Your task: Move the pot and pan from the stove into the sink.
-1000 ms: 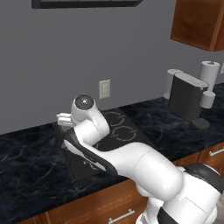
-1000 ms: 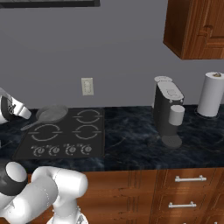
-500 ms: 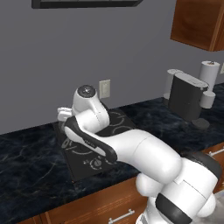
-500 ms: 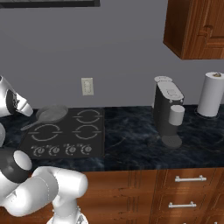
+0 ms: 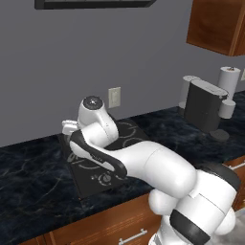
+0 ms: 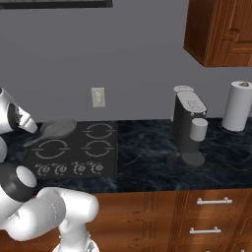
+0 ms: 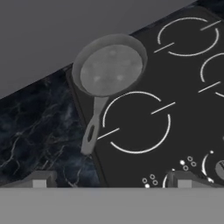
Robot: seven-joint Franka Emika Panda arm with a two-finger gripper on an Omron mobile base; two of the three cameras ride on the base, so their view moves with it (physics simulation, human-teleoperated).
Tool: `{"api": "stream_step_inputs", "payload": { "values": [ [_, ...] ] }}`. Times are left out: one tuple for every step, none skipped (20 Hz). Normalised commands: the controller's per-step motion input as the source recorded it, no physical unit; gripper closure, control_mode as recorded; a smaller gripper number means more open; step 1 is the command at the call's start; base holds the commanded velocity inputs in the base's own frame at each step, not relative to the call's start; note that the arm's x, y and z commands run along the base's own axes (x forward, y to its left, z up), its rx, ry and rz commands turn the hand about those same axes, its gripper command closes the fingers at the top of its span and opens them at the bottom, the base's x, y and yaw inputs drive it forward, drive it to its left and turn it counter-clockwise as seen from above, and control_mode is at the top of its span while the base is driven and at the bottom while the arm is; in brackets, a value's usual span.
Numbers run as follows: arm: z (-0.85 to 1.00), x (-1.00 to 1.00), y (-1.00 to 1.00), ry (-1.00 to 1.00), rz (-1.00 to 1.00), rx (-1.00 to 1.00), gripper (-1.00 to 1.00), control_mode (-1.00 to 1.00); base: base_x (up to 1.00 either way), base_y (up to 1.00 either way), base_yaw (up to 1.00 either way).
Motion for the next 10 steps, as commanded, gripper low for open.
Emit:
{"api": "stream_step_inputs", "payload": {
  "values": [
    [-0.17, 0.08, 0.1, 0.0, 0.0, 0.0, -1.0, -1.0, 0.0, 0.0, 0.0],
    [-0.17, 0.11, 0.12, 0.0, 0.0, 0.0, -1.0, -1.0, 0.0, 0.0, 0.0],
    [-0.17, 0.13, 0.14, 0.0, 0.0, 0.0, -1.0, -1.0, 0.0, 0.0, 0.0],
    [-0.18, 0.15, 0.15, 0.0, 0.0, 0.0, -1.0, -1.0, 0.0, 0.0, 0.0],
    [-0.19, 0.17, 0.16, 0.0, 0.0, 0.0, -1.0, -1.0, 0.0, 0.0, 0.0],
    [-0.19, 0.18, 0.17, 0.0, 0.0, 0.0, -1.0, -1.0, 0.0, 0.0, 0.0],
    [-0.2, 0.2, 0.16, 0.0, 0.0, 0.0, -1.0, -1.0, 0.0, 0.0, 0.0],
    [-0.2, 0.21, 0.17, 0.0, 0.0, 0.0, -1.0, -1.0, 0.0, 0.0, 0.0],
    [-0.23, 0.22, 0.17, 0.0, -0.01, 0.0, -1.0, -1.0, 0.0, 0.0, 0.0],
    [-0.25, 0.23, 0.17, 0.01, -0.01, 0.0, -1.0, -1.0, 0.0, 0.0, 0.0]
  ]
}}
